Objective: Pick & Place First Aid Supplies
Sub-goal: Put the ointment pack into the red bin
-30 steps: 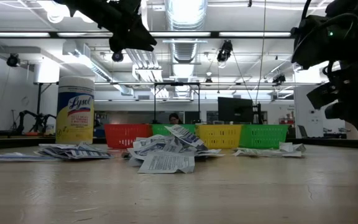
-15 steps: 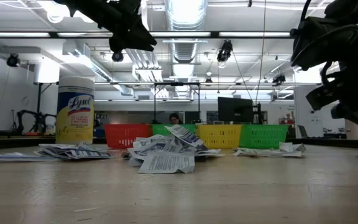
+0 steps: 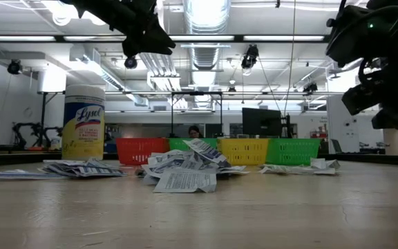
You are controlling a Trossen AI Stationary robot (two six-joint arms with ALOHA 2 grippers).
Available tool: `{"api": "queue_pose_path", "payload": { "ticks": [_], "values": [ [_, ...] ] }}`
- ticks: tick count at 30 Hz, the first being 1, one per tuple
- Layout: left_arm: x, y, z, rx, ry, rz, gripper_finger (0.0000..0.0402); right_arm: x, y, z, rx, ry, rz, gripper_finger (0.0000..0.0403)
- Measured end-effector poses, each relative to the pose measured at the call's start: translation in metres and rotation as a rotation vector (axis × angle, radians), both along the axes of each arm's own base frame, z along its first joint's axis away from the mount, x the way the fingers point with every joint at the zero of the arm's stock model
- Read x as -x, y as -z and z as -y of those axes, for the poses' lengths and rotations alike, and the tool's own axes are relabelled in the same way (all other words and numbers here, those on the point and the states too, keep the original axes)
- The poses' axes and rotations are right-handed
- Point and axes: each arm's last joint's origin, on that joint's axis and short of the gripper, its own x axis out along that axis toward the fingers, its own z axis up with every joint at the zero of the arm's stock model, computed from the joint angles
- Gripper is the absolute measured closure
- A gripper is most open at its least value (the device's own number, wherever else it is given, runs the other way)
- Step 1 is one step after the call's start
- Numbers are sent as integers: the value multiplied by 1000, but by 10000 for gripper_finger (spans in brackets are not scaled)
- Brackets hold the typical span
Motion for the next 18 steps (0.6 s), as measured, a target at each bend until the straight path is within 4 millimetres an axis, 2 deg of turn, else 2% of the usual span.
{"api": "queue_pose_path", "payload": {
  "ticks": [11,18],
  "values": [
    [-1,1,2,1,7,-3,262,1,0,-1,-46,116,-41,392],
    [-1,1,2,-6,9,-6,262,5,0,-2,-77,188,-103,347]
  ]
}}
